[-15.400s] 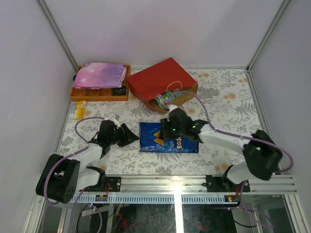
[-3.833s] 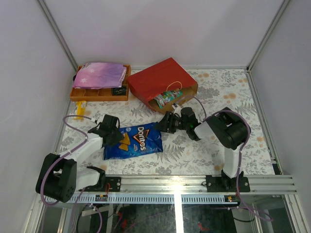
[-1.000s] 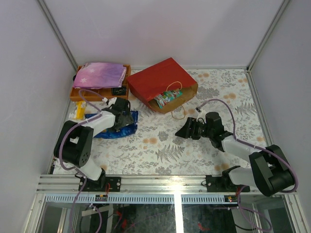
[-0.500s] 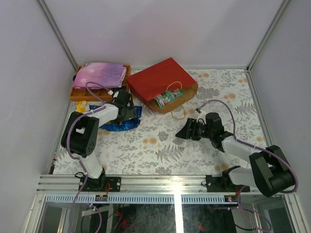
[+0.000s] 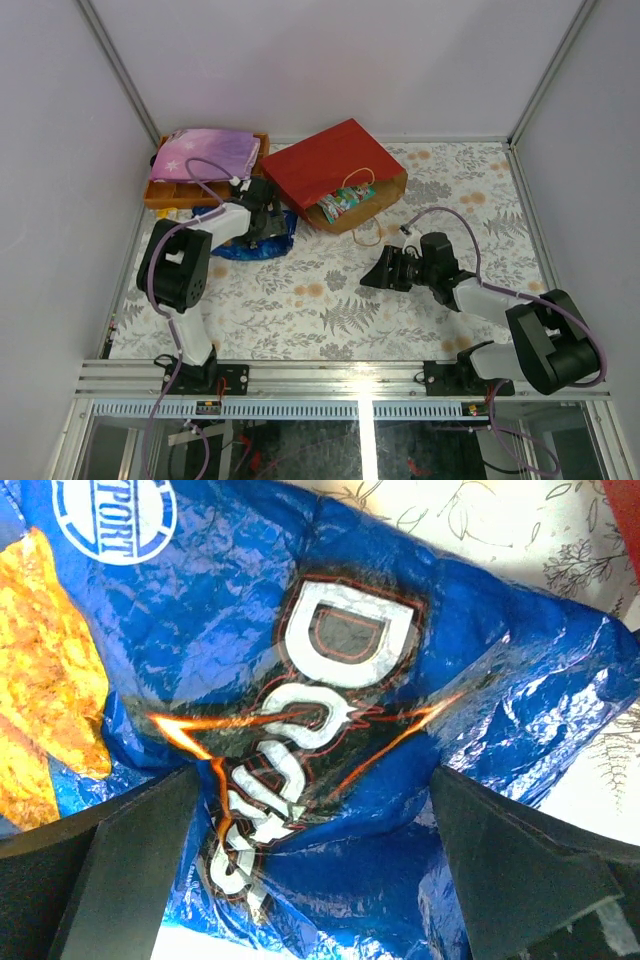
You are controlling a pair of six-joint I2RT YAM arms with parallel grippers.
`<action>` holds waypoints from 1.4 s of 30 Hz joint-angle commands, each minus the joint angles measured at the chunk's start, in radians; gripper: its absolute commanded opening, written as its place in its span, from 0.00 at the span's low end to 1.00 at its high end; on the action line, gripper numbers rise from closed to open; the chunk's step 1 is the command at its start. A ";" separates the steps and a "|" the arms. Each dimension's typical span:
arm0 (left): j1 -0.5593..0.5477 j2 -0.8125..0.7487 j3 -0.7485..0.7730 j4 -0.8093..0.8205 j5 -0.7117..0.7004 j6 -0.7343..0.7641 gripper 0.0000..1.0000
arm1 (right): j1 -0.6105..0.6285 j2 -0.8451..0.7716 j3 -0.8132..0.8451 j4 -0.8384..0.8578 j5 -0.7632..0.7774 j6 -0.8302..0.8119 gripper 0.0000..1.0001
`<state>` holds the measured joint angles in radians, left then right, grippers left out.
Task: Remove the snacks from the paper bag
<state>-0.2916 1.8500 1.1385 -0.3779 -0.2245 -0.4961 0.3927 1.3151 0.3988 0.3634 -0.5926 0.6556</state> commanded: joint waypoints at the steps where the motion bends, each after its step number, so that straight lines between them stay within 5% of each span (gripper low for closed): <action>1: -0.001 -0.070 0.014 -0.053 -0.053 -0.001 1.00 | 0.005 0.013 0.014 0.046 -0.022 -0.032 0.75; 6: -0.010 -0.288 -0.024 -0.030 0.020 0.010 0.99 | 0.006 0.017 0.033 0.022 -0.008 -0.055 0.75; 8: -0.011 -0.360 -0.061 0.037 0.134 0.030 0.77 | 0.006 0.026 0.037 0.030 -0.008 -0.054 0.75; 11: 0.001 -0.379 -0.086 0.128 0.299 0.036 0.10 | 0.006 0.045 0.041 0.051 -0.023 -0.043 0.75; 13: 0.017 -0.316 -0.050 0.130 0.397 0.037 0.00 | 0.006 0.048 0.041 0.057 -0.033 -0.037 0.74; 22: 0.125 -0.096 -0.156 0.340 0.545 -0.086 0.00 | 0.005 -0.038 0.026 -0.023 -0.012 -0.072 0.74; 32: 0.203 -0.110 -0.230 0.337 0.530 -0.044 0.00 | 0.006 -0.053 0.030 -0.010 0.008 -0.047 0.75; 36: 0.186 -0.190 -0.212 0.317 0.554 -0.019 0.00 | 0.006 -0.065 0.081 -0.026 0.086 -0.026 0.85; 38: 0.124 -0.259 -0.171 0.252 0.459 0.026 0.22 | -0.005 -0.062 0.110 0.006 0.112 0.017 0.95; 39: 0.079 -0.297 -0.145 0.211 0.380 0.046 0.43 | -0.019 -0.053 0.119 0.038 0.113 0.056 0.98; 42: -0.042 -0.395 -0.054 0.093 0.164 0.088 0.85 | -0.089 0.006 0.140 0.171 0.114 0.223 0.96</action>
<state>-0.1970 1.5925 0.9585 -0.1783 0.1875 -0.4923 0.3744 1.2842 0.4690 0.3523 -0.5205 0.6907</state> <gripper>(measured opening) 0.678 0.971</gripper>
